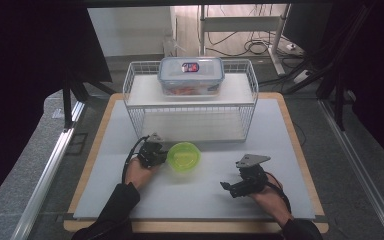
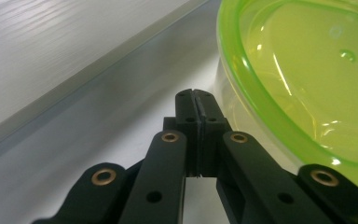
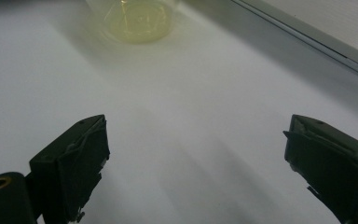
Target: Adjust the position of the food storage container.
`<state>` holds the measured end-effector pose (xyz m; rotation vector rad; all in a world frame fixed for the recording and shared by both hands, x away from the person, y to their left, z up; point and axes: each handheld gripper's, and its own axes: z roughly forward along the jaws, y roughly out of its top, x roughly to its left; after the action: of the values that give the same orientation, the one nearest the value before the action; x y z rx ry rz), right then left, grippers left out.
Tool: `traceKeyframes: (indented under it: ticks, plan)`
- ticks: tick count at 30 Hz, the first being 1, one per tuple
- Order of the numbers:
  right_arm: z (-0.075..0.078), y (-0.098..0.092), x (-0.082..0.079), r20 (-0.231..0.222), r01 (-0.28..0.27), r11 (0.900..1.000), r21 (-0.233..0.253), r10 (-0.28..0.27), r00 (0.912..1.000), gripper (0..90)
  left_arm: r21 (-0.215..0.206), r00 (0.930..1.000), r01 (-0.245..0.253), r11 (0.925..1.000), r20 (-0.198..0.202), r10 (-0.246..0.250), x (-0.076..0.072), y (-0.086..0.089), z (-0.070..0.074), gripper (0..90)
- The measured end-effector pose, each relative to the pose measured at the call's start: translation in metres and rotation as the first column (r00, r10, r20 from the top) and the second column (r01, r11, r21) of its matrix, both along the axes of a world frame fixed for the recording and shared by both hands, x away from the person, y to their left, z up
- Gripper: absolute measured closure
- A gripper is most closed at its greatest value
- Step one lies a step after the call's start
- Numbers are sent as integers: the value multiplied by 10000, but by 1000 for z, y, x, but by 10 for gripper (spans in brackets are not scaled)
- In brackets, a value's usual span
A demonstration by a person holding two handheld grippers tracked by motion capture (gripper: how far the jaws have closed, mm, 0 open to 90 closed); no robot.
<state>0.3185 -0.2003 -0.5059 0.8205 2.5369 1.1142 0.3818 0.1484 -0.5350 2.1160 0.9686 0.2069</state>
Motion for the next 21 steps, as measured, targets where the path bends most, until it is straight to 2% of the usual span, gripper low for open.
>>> traceKeyframes:
  ticks: [3, 6, 14, 16, 19, 21]
  plan:
    - [0, 0, 0, -22, -2, 10000, -50, 2, 10000, 59, -125, 10000, 47, 9999, -76, -48, 0, -7, -1, 899]
    - [0, 0, 0, -8, 1, 10000, -53, -1, 10000, 59, 108, 9992, 401, 9991, -43, -401, 0, -13, 0, 899]
    - [-1, 0, 0, -55, -7, 10000, -62, 7, 10000, 60, 129, 9956, 934, 9955, 4, -934, -5, -42, 0, 898]
    - [-1, 0, 0, -61, 11, 10000, -61, -12, 10000, 59, 379, 9966, 819, 9959, 83, -823, -6, -44, 1, 862]
    - [0, -1, 0, -114, 76, 10000, 13, -76, 9999, 59, 790, 9987, 381, 9961, 294, -405, -9, -35, 6, 763]
    - [0, -1, 1, -187, 151, 9999, 71, -150, 9997, 59, 788, 9991, 220, 9966, 337, -248, -12, -28, 11, 656]
